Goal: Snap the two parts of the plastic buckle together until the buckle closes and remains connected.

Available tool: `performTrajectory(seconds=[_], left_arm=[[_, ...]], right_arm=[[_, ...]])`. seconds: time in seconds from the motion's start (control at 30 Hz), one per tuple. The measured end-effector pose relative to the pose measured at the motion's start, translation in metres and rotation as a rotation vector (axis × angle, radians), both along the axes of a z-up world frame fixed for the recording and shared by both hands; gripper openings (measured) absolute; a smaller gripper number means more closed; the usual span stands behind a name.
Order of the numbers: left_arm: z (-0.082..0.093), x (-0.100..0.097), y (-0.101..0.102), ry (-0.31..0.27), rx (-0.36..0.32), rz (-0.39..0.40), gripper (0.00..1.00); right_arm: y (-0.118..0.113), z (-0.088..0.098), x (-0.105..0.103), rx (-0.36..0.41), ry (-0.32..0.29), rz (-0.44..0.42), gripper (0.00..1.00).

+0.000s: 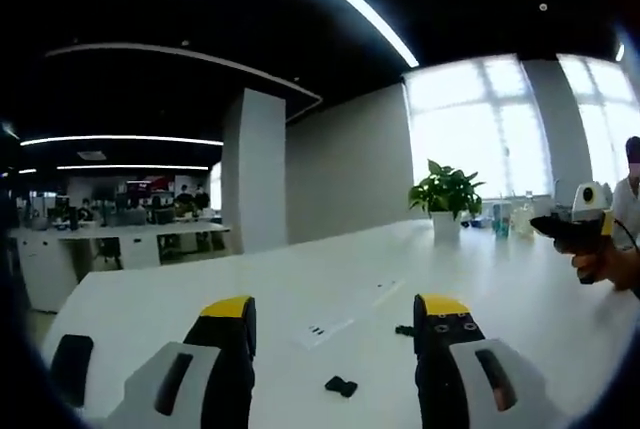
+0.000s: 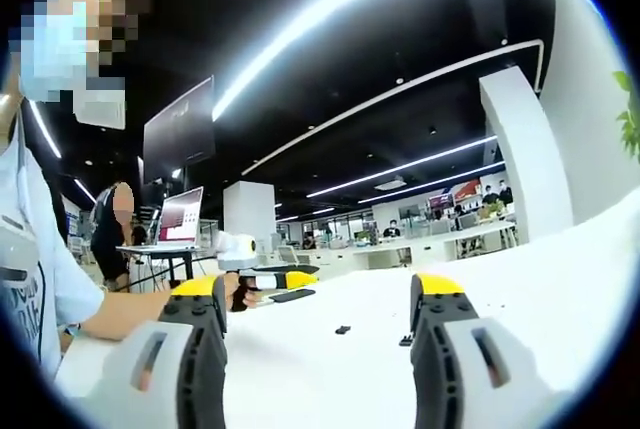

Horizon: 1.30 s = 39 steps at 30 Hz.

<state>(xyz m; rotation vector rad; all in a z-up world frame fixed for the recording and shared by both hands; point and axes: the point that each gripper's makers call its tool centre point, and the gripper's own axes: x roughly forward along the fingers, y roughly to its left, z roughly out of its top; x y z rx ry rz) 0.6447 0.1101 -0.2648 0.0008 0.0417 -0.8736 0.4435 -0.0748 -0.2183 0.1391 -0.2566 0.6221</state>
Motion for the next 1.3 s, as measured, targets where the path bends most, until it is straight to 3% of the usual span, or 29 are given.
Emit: performTrajectory(seconds=[0.2, 0.27, 0.53, 0.7, 0.87, 1.07, 1.3], left_arm=[[-0.018, 0.012, 0.002, 0.029, 0.046, 0.027, 0.62], [-0.029, 0.015, 0.002, 0.023, 0.105, 0.036, 0.62], [-0.056, 0.019, 0.002, 0.046, 0.207, 0.072, 0.6], [-0.061, 0.023, 0.005, 0.08, 0.193, 0.103, 0.59], [-0.076, 0.028, 0.006, 0.07, 0.29, 0.146, 0.59], [-0.082, 0.028, 0.003, 0.064, 0.326, 0.152, 0.59], [-0.08, 0.027, 0.003, 0.077, 0.303, 0.138, 0.59]], right_arm=[[-0.001, -0.004, 0.003, -0.003, 0.014, -0.006, 0.77], [-0.001, -0.005, 0.003, -0.004, 0.017, -0.004, 0.77], [0.004, -0.002, 0.0, -0.002, 0.002, 0.017, 0.78], [0.005, -0.008, 0.002, -0.022, 0.018, 0.013, 0.77], [0.01, -0.008, 0.0, -0.023, 0.018, 0.027, 0.77], [0.015, -0.008, -0.001, -0.027, 0.017, 0.04, 0.77], [0.019, -0.007, -0.003, -0.02, 0.015, 0.057, 0.77]])
